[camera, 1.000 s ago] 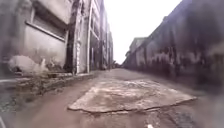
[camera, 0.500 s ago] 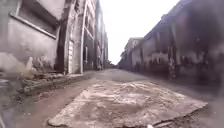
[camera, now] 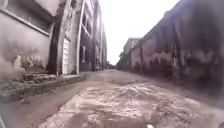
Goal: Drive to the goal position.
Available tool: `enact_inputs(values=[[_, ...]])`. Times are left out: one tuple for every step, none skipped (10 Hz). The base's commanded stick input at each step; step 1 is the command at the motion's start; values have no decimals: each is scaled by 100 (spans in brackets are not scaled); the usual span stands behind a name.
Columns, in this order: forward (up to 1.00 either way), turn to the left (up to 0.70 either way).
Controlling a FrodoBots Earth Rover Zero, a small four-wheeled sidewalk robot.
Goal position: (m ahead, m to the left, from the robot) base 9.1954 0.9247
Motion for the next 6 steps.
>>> enact_inputs(values=[[85,-17],[85,-9],[85,0],[85,0],[85,0],[85,0]])
